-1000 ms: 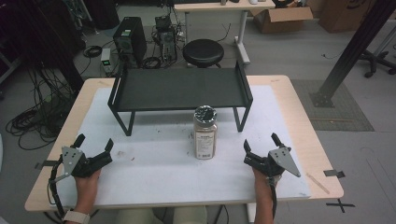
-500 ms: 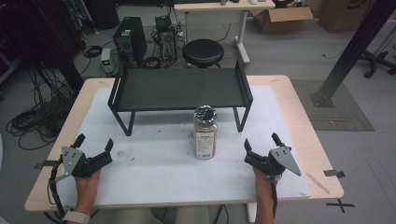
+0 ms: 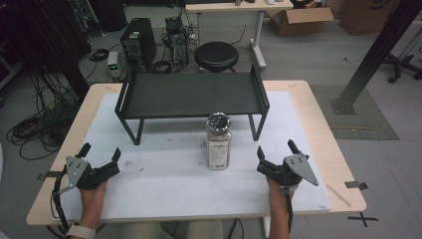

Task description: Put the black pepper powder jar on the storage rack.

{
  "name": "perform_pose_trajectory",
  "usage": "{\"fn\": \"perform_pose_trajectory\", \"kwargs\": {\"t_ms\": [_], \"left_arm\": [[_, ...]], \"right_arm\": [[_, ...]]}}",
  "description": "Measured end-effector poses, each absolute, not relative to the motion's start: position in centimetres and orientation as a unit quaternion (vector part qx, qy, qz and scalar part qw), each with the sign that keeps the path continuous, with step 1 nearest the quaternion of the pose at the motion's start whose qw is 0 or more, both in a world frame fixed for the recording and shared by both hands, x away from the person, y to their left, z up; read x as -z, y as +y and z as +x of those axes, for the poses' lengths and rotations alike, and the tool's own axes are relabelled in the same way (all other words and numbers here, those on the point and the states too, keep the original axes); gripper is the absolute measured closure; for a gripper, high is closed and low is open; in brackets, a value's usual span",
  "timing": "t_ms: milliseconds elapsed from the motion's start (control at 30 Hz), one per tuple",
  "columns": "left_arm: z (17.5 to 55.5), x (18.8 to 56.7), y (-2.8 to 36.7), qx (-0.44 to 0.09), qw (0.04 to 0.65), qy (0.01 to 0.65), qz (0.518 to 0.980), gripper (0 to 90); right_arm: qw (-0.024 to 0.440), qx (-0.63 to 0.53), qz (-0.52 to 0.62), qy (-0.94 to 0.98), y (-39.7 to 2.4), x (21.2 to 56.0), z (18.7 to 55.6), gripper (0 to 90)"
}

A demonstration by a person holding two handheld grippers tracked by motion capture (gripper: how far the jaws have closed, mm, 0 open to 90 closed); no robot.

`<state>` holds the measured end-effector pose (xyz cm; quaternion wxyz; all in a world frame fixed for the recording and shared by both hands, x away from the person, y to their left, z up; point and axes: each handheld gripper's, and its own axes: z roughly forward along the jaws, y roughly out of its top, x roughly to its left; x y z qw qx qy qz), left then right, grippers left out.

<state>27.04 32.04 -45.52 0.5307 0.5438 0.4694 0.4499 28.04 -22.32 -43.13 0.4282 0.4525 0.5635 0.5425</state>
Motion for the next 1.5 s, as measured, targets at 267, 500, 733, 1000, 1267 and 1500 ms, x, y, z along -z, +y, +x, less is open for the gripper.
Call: {"fn": "perform_pose_trajectory", "kwargs": {"t_ms": [267, 500, 733, 1000, 1267, 1500], "left_arm": [[27.0, 45.5, 32.0, -0.449, 0.531, 0.470, 0.544, 0.4], [27.0, 45.5, 32.0, -0.449, 0.531, 0.470, 0.543, 0.5], [27.0, 45.5, 32.1, -0.449, 0.532, 0.470, 0.543, 0.5], [27.0, 45.5, 32.1, -0.449, 0.532, 0.470, 0.543, 0.5], [27.0, 45.5, 32.1, -0.448, 0.533, 0.469, 0.543, 0.5], [27.0, 45.5, 32.1, -0.448, 0.533, 0.469, 0.543, 0.4]], "right_arm": [[0.434, -0.538, 0.457, 0.560, -21.1, 41.3, 27.3, 0.0], [0.430, -0.534, 0.464, 0.561, -19.7, 40.0, 26.5, 0.0], [0.427, -0.538, 0.464, 0.559, -18.1, 39.1, 25.8, 0.0], [0.427, -0.539, 0.458, 0.564, -16.2, 38.0, 25.3, 0.0], [0.418, -0.544, 0.455, 0.568, -14.5, 37.5, 25.1, 0.0], [0.410, -0.542, 0.453, 0.577, -12.8, 37.8, 25.0, 0.0]]}}
